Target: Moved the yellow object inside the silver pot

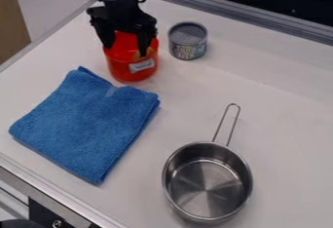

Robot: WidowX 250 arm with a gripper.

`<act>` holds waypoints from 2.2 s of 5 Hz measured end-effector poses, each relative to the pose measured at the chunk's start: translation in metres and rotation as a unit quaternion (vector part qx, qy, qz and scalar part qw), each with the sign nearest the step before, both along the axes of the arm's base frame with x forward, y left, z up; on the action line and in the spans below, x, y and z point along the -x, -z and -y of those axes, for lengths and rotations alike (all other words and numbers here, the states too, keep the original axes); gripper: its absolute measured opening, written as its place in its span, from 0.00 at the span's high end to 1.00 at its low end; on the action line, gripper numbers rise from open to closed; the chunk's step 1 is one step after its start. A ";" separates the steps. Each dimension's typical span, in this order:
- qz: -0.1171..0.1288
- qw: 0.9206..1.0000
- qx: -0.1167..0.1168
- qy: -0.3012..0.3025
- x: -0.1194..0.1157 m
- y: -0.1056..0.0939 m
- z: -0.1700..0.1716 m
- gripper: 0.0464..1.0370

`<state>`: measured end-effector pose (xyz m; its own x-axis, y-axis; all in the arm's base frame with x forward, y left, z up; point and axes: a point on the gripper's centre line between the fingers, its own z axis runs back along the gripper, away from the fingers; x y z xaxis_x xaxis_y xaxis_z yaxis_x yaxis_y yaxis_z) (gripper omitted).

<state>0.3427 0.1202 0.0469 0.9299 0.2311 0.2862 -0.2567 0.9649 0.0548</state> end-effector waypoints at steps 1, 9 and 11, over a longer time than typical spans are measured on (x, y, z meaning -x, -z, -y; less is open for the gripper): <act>0.006 1.000 -0.003 -0.006 -0.002 -0.001 0.001 0.04; 0.000 0.998 -0.020 -0.055 -0.002 0.021 -0.005 0.07; 0.021 0.998 -0.024 -0.063 -0.005 0.022 -0.009 0.45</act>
